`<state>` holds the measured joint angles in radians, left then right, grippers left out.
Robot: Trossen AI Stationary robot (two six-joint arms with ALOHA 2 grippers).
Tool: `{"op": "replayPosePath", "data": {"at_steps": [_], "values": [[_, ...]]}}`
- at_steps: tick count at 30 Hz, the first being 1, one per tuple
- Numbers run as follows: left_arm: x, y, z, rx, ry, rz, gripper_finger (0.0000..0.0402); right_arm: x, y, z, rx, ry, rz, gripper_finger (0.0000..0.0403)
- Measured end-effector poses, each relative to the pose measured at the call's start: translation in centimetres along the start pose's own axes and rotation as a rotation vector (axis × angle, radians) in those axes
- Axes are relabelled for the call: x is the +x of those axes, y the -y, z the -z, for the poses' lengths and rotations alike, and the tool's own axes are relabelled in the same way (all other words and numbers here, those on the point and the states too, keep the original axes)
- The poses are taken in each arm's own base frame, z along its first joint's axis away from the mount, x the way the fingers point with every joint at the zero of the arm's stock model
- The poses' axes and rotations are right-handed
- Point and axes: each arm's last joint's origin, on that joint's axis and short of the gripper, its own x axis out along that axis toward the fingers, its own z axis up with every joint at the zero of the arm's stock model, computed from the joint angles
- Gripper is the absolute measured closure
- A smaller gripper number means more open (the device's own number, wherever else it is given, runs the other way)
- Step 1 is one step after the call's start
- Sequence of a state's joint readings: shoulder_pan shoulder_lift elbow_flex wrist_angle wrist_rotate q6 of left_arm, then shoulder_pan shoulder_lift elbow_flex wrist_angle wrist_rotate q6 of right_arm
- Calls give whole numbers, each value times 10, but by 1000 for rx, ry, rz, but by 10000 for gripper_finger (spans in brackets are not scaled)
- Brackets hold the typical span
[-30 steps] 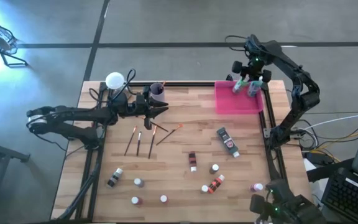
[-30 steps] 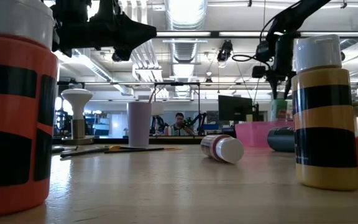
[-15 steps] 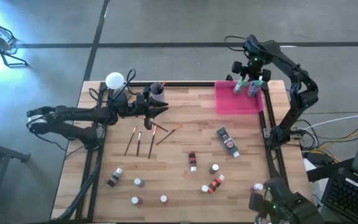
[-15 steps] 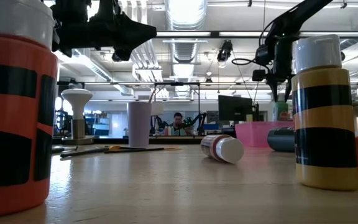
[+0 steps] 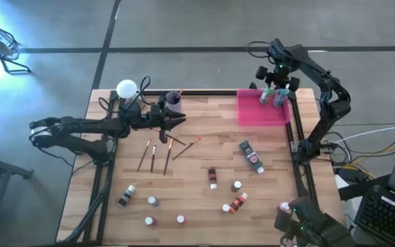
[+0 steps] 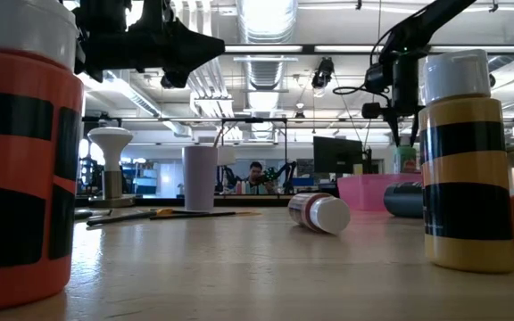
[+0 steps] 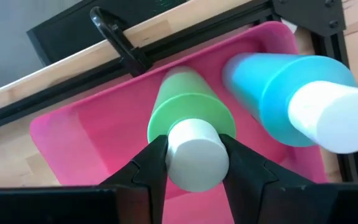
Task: Pick & Place Paint Supplies
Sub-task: Put the large green paint bottle into the pink bin
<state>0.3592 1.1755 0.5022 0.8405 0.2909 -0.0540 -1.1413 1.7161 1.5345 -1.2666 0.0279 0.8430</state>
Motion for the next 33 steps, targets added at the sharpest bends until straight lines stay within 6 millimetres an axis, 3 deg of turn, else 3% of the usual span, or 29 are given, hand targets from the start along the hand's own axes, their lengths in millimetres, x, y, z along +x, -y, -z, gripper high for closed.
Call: {"op": "replayPosePath", "data": {"at_steps": [5, 14, 22, 33], "values": [[0, 0, 2, -7, -22, -1, 321, 0, 0, 0, 30, 9, 13, 273], [0, 0, 3, -7, -27, -1, 321, 0, -1, 0, 39, 20, 16, 288], [0, 0, 3, -7, -27, -1, 321, 0, -1, 0, 43, 26, 18, 257], [0, 0, 3, -7, -27, -1, 321, 1, 0, 1, 18, 20, 24, 258]]}}
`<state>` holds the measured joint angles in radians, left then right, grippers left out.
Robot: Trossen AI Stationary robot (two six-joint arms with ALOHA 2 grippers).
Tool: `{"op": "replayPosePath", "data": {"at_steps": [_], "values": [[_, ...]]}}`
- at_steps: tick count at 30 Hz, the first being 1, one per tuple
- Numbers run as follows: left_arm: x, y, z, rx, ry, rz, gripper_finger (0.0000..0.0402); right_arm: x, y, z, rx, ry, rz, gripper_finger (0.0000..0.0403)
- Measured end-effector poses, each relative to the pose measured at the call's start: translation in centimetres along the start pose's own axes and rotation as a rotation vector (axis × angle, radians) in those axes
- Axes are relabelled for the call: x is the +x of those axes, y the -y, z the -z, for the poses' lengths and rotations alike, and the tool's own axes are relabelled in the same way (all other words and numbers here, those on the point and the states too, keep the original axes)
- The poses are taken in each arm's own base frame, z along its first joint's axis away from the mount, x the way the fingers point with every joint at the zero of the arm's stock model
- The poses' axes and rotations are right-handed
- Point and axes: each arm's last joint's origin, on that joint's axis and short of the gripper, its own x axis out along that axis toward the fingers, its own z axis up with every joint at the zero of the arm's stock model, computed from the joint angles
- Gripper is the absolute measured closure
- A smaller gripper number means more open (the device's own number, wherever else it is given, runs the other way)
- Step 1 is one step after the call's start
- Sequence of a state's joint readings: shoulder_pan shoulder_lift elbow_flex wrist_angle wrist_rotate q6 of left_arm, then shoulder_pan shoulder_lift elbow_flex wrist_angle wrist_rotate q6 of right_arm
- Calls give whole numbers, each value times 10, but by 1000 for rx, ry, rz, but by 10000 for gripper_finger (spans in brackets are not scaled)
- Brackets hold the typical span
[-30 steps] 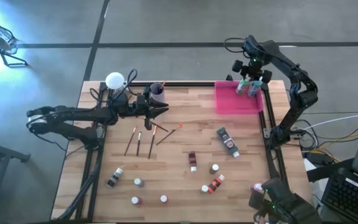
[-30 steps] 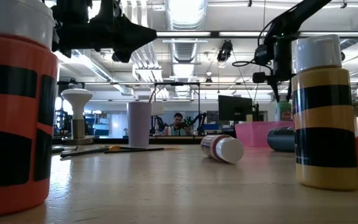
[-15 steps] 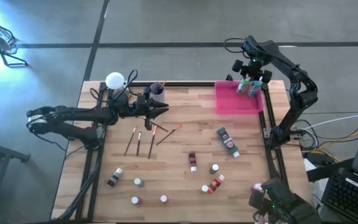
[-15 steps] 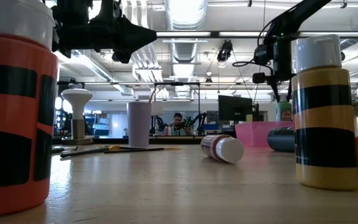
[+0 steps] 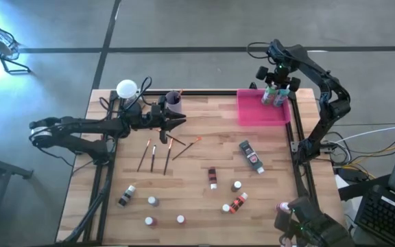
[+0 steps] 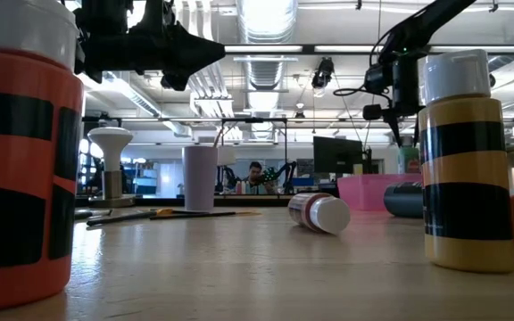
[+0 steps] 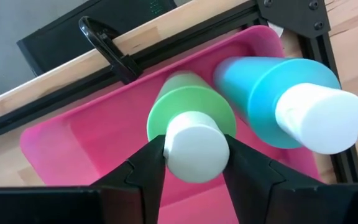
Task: Pick & Place Paint Supplies
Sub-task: Put the large green paint bottle into the pink bin, then put the gold black paint brush into the purple cup
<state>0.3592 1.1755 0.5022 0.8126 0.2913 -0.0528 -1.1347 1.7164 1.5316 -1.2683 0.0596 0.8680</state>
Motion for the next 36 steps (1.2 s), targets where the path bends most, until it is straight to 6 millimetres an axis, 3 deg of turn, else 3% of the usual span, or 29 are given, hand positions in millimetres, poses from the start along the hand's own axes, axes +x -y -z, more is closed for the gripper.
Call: {"op": "replayPosePath", "data": {"at_steps": [26, 31, 36], "values": [[0, 0, 0, 0, 1, 3, 321, -3, -2, 2, -83, 27, 2, 144], [0, 0, 0, 0, 1, 3, 321, -20, -3, -3, -128, 119, 25, 149], [0, 0, 0, 1, 2, 3, 321, -50, -8, -9, -210, 269, 21, 171]]}}
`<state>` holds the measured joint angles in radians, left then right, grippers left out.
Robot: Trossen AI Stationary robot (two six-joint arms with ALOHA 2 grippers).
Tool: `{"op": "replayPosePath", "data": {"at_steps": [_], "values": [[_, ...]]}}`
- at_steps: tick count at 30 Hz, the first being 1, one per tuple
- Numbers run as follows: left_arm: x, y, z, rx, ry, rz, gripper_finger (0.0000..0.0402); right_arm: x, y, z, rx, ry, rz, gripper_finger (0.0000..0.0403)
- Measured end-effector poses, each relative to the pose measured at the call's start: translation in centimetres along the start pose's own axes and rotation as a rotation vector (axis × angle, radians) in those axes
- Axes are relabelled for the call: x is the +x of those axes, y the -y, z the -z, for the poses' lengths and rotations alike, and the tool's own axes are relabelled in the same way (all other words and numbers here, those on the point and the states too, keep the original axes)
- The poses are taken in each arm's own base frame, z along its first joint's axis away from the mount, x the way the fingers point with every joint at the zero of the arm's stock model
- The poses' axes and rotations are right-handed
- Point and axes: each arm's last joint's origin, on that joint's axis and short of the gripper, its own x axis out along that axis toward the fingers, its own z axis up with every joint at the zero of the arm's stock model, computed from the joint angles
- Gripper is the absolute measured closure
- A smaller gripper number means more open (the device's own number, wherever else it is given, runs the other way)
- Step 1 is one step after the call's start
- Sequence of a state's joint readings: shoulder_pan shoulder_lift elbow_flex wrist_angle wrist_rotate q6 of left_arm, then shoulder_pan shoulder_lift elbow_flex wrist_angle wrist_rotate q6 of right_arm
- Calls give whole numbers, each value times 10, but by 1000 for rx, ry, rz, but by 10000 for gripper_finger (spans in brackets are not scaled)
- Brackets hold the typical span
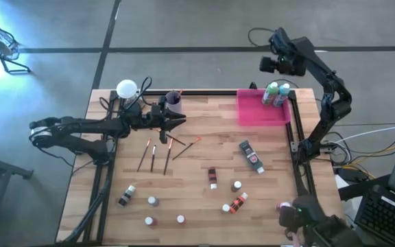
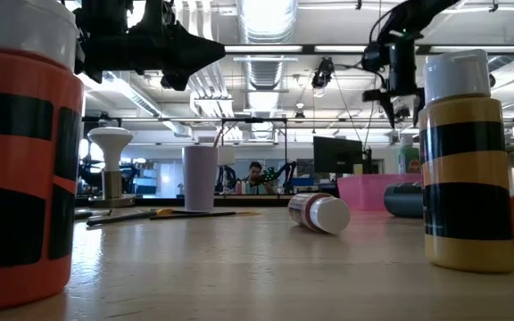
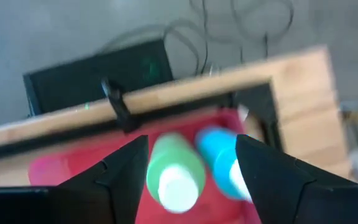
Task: Pick & Place Paint Supplies
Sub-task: Put the gold black paint brush into the purple cup
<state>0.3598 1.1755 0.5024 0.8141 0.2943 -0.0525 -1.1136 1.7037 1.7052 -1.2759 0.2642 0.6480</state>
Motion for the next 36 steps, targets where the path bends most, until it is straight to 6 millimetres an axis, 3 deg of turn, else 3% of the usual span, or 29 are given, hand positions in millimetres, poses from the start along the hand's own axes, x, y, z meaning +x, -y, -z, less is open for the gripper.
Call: {"op": "replayPosePath", "data": {"at_steps": [4, 9, 15, 20, 28, 36], "values": [[0, 0, 0, 0, 0, 0, 321, -25, -9, -5, -144, 102, -48, 187], [0, 0, 0, 5, 0, 0, 321, -56, -29, 3, -377, 185, -119, 204], [0, 0, 0, 40, 0, 0, 321, -90, -53, 29, -601, 272, -212, 226], [0, 0, 0, 41, 0, -1, 321, -109, -73, 64, -774, 320, -292, 246], [0, 0, 0, 15, 0, 0, 321, -110, -87, 135, -998, 374, -415, 281], [-3, 0, 7, -115, -102, -18, 321, -79, -73, 205, -1088, 551, -636, 314]]}}
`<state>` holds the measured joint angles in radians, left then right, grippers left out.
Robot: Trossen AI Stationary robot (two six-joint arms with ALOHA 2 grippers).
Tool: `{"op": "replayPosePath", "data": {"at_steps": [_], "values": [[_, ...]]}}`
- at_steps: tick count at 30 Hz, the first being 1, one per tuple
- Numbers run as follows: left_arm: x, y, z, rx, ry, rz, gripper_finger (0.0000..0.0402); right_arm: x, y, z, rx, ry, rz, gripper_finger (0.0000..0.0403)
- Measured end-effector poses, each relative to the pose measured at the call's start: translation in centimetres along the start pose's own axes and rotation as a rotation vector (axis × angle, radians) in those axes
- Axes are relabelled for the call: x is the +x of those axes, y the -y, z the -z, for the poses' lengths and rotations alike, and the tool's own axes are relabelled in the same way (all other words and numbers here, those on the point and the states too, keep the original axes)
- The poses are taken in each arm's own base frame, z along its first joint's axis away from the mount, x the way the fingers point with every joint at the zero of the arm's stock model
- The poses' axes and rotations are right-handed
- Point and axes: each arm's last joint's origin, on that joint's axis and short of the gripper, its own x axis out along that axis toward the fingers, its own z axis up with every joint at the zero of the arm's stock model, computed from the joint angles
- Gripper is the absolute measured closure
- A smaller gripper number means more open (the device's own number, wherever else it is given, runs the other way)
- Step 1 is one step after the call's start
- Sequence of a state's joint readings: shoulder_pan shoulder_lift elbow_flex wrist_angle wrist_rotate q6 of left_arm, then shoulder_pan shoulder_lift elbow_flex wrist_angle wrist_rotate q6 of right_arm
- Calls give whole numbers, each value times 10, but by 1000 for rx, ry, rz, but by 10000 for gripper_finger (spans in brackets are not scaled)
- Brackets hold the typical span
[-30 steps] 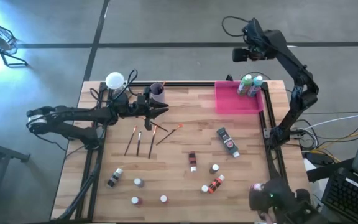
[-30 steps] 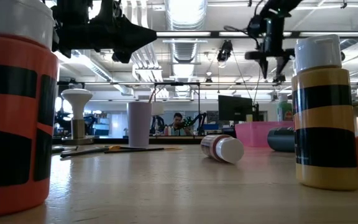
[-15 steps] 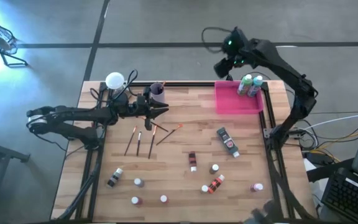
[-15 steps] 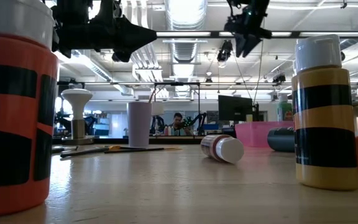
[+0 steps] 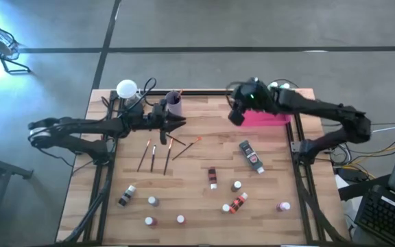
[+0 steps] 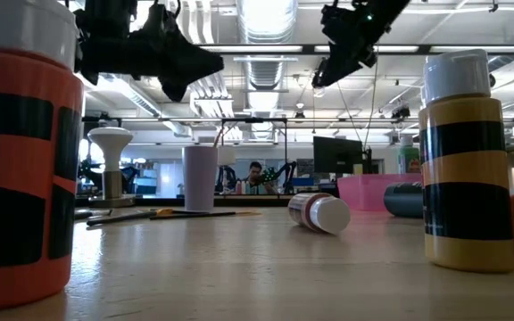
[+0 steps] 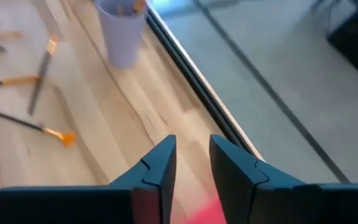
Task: Pick & Place Paint Supplies
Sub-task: Put the gold black paint brush into the purple cup
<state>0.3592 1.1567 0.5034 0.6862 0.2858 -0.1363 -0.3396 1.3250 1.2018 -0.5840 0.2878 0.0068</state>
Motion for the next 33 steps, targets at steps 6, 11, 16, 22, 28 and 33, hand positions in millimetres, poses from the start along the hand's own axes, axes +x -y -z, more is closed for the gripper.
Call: {"op": "replayPosePath", "data": {"at_steps": [6, 11, 16, 22, 28, 33], "values": [[-5, 1, -8, -122, -133, -105, 321, 0, -16, 36, 48, 228, -57, 338], [-7, 5, -29, -180, -307, -405, 321, -4, -20, 55, 103, 355, -87, 351], [-6, 15, -37, -221, -443, -724, 321, -5, -18, 70, 140, 384, -96, 360], [3, 21, -33, -322, -519, -812, 321, 0, -19, 86, 130, 348, -94, 351], [17, 20, -26, -399, -548, -837, 321, -1, -19, 83, 134, 359, -94, 333], [31, 18, -10, -430, -621, -864, 321, -4, -18, 81, 136, 372, -94, 321]]}}
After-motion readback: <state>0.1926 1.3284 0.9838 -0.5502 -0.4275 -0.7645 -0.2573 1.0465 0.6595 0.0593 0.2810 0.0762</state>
